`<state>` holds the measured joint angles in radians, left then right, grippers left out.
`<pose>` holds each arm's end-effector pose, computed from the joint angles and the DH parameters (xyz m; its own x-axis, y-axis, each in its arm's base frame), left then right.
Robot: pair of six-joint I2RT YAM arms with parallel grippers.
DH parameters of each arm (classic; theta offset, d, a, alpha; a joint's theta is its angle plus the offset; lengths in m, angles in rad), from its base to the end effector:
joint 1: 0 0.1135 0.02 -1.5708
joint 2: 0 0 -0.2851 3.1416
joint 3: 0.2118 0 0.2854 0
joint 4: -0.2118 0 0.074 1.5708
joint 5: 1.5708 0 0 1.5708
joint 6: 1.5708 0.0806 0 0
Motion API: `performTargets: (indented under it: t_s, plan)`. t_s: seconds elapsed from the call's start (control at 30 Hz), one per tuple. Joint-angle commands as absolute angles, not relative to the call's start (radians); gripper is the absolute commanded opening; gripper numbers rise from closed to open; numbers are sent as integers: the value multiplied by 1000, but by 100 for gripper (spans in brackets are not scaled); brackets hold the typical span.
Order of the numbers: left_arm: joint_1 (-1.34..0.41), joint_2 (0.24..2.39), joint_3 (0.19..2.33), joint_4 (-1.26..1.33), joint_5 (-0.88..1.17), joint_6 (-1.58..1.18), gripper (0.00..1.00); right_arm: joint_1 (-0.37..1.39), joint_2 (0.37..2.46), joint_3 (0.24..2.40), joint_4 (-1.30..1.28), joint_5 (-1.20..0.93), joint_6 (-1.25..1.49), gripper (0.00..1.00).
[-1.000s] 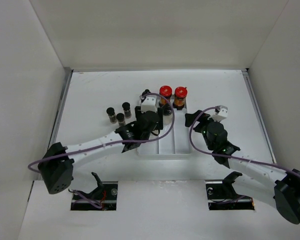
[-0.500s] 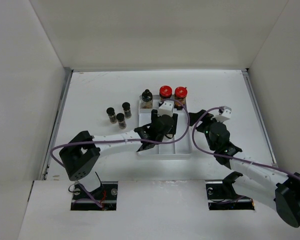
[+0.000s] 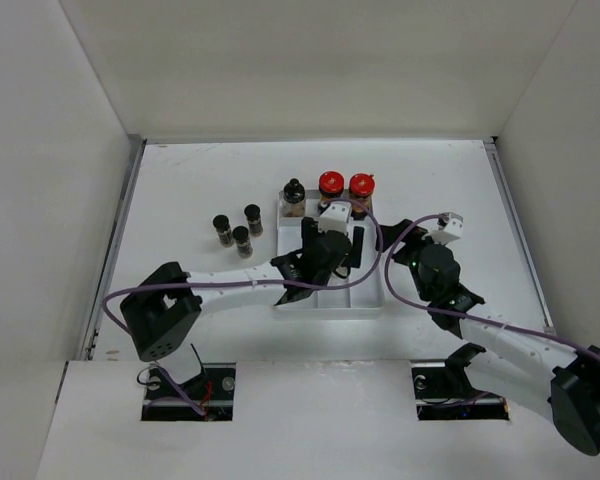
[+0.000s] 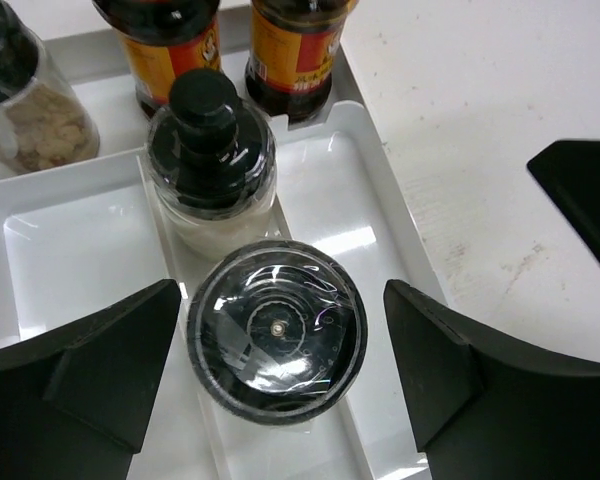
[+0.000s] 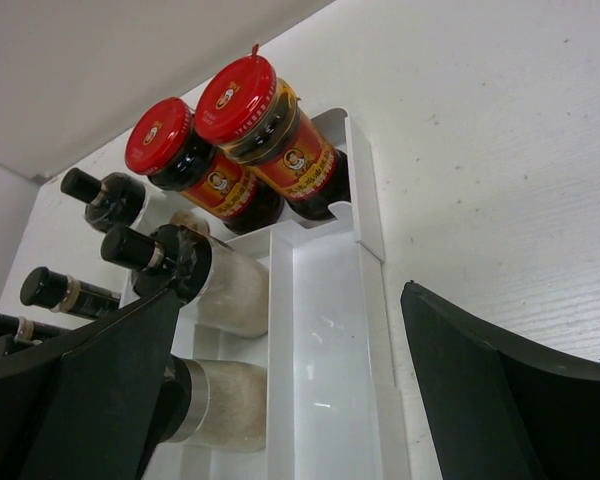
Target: Organize the condiment bottles
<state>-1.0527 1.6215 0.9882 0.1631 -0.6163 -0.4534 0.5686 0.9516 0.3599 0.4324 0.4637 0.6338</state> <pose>0.2482 -0.3414 0.2181 -0.4004 -0.0193 -0.9161 0.3096 0.9381 -0.1551 0.2417 0.1117 0.2167 -0.1725 0.5183 -0.8376 -0.0090 0.8495 0.5276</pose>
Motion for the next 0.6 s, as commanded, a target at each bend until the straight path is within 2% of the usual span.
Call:
performTargets:
  t_s: [0.0,0.17,0.33,0.4,0.5,0.57]
  plan:
    - [-1036,1479,965,250,-652,-428,83,561,934,359,468,471,647,100]
    - [-949,1301,832,296,-709,-384,81,558,920,354,468,471,647,100]
    - [-797,1174,747,218,-713,-419,76,562,942,362,472,468,646,98]
    - [-728,1158,744,152,-690,-433,76,562,945,362,476,463,644,86]
    - [-647,1164,741,94,-672,-449,76,562,951,367,476,460,643,60]
    - [-613,1186,733,86,-661,-453,76,562,954,370,469,460,641,45]
